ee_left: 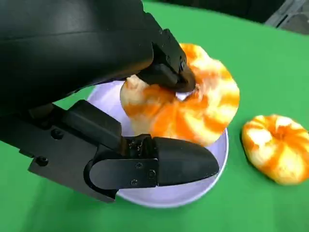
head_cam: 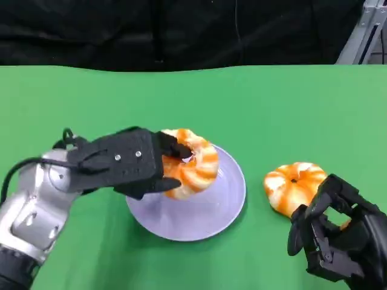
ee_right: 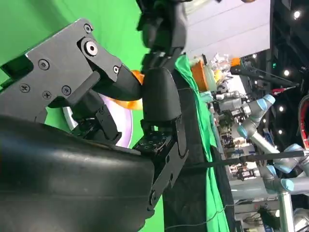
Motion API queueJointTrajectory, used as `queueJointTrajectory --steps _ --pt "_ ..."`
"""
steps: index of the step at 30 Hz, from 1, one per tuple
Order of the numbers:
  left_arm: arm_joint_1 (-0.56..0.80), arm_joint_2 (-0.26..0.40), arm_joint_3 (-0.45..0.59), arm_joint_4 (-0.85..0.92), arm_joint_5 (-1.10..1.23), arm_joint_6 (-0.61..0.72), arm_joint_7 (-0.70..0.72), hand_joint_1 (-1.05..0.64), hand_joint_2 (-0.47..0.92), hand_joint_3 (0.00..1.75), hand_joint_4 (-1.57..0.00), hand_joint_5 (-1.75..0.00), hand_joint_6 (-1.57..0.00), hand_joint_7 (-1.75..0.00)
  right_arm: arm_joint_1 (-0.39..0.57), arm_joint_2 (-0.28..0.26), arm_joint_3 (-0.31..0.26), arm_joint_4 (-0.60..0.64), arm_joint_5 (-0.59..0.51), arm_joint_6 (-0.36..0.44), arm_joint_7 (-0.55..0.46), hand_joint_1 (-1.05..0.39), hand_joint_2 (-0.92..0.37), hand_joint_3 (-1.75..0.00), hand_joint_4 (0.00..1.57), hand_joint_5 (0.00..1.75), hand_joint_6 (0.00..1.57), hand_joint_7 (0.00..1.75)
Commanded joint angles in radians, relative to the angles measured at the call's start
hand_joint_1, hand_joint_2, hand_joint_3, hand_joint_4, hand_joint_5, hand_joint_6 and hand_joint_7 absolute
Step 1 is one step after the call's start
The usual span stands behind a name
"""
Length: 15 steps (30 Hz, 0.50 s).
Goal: Grasp the bread from the table and place it into the plate.
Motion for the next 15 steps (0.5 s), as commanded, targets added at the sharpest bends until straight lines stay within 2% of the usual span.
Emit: queueJointTrajectory --steps 1,8,15 --pt "0.008 0.022 -0.023 -0.038 0.098 -0.051 0.103 -1.05 0.92 0.75 -0.30 -0.04 -0.93 -0.08 -0.002 -0.012 -0.008 0.006 -0.004 -0.009 0.001 -0.15 -0.45 -1.29 0.88 1.75 0.68 1.64" --pt "0.032 0.039 -0.060 -0.033 0.247 -0.189 0.277 -1.05 0.92 0.70 -0.35 -0.02 -1.06 -0.06 0.000 -0.014 -0.007 0.000 0.001 0.003 0.000 -0.15 -0.44 -1.28 0.86 1.75 0.68 1.65" --pt "0.046 0.029 -0.042 -0.030 0.236 -0.219 0.285 -1.05 0.92 0.69 -0.38 -0.03 -1.08 -0.04 -0.002 -0.009 -0.007 0.008 0.000 -0.017 0.006 -0.16 -0.44 -1.28 0.87 1.75 0.68 1.65"
